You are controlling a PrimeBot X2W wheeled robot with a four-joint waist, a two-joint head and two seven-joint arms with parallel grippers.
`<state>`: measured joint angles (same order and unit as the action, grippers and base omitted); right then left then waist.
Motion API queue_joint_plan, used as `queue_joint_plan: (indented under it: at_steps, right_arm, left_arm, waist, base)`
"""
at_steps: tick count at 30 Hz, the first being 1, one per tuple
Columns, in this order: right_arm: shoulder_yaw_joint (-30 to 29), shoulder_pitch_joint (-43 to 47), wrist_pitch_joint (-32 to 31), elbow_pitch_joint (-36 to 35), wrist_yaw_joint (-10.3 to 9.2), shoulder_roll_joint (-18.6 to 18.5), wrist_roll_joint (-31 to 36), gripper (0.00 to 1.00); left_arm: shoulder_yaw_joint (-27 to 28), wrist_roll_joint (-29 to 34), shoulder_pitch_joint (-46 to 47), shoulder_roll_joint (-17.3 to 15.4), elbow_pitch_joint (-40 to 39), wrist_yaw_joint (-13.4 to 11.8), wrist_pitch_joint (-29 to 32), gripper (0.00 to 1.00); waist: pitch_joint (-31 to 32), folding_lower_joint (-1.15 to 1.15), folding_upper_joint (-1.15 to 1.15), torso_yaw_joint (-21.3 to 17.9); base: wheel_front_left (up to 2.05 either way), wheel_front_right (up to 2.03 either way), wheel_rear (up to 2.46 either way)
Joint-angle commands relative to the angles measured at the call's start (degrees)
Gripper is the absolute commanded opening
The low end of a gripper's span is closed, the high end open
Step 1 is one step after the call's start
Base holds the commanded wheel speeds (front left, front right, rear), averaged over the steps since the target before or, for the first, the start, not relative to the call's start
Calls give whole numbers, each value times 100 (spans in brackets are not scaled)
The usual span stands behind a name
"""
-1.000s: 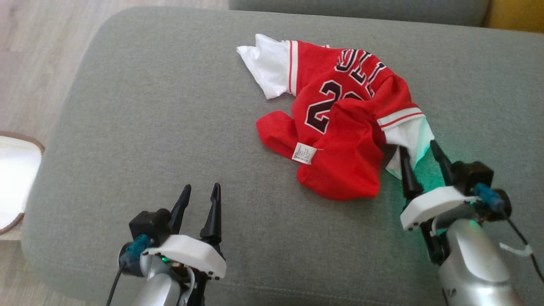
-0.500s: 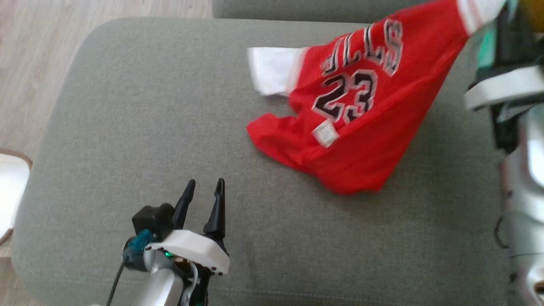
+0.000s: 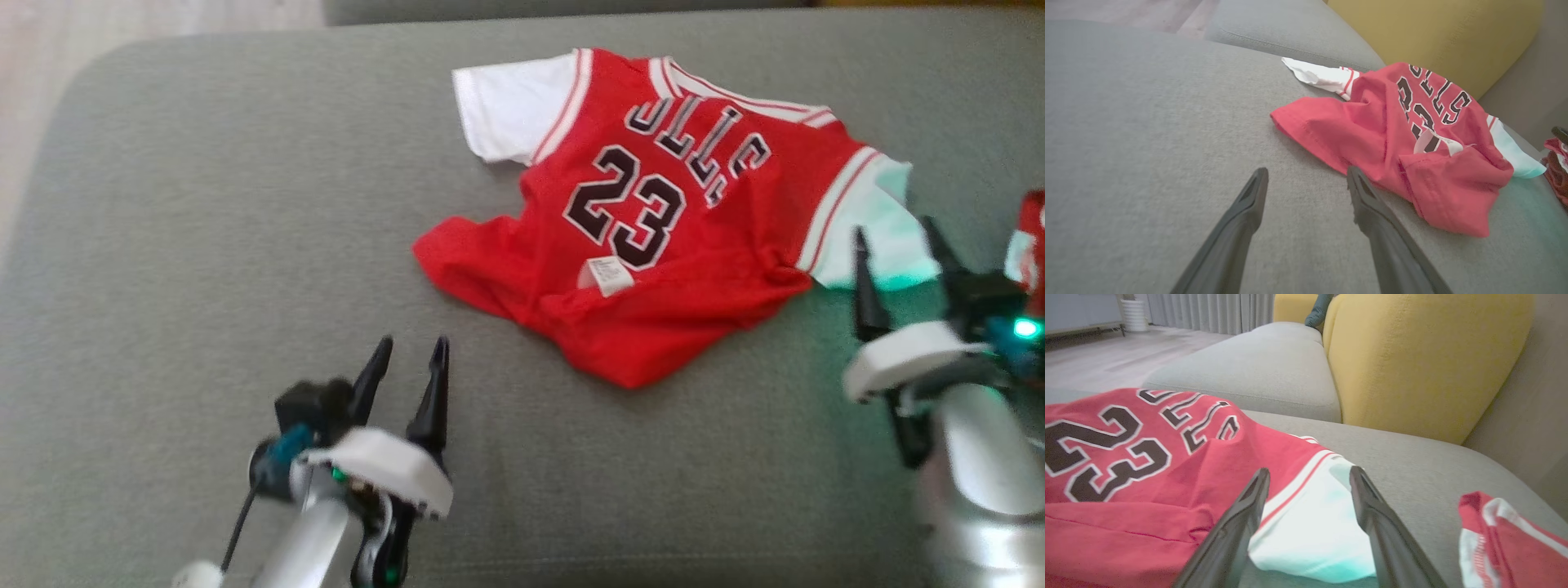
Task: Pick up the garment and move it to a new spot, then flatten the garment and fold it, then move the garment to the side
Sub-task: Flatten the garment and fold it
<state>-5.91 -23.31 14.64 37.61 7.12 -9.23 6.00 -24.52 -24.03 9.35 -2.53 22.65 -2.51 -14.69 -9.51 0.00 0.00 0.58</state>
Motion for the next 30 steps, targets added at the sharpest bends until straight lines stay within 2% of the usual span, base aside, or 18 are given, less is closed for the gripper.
queue_joint_plan:
  at_steps: [1, 11, 15, 17, 18, 19, 24, 30]
  right_arm:
    - [244, -143, 36, -330, 36, 132, -63, 100]
    - [956, -250, 36, -1034, 36, 468, -381, 100]
    - [1068, -289, 36, -1122, 36, 510, -477, 100]
    - [1102, -295, 36, -1150, 36, 527, -500, 100]
    - [1091, -284, 36, -1152, 36, 535, -517, 100]
    - [1081, -269, 36, -1160, 36, 541, -530, 100]
    - [954, -178, 36, -1196, 36, 559, -569, 100]
    - [826, -59, 36, -1202, 36, 602, -663, 100]
  left_arm:
    - [136, -25, 464, -35, -77, 14, -31, 100]
    - [291, -119, 1558, -35, 951, 9, -31, 100]
    - [104, -94, 1886, -35, 1580, 196, -31, 100]
    - [81, -70, 2040, -35, 1958, 188, -31, 100]
    - [59, -15, 2119, -35, 2122, 188, -31, 45]
    - [37, 43, 2199, -35, 2263, 199, -31, 0]
    - [172, 322, 2591, -119, 2345, 218, -31, 0]
    - [567, 862, 3390, -678, 1539, 242, -31, 0]
  waist:
    - [-229, 0, 0, -286]
    - [-679, 0, 0, -900]
    - [-801, 0, 0, -1063]
    - [-840, 0, 0, -1128]
    - [-845, 0, 0, -1146]
    - [-847, 0, 0, -1155]
    - [-813, 0, 0, -1114]
    - [-605, 0, 0, -969]
  base:
    - [0, 0, 0]
    - [0, 0, 0]
    - [0, 0, 0]
    - [0, 0, 0]
    - [0, 0, 0]
    - [0, 0, 0]
    - [0, 0, 0]
    - [0, 0, 0]
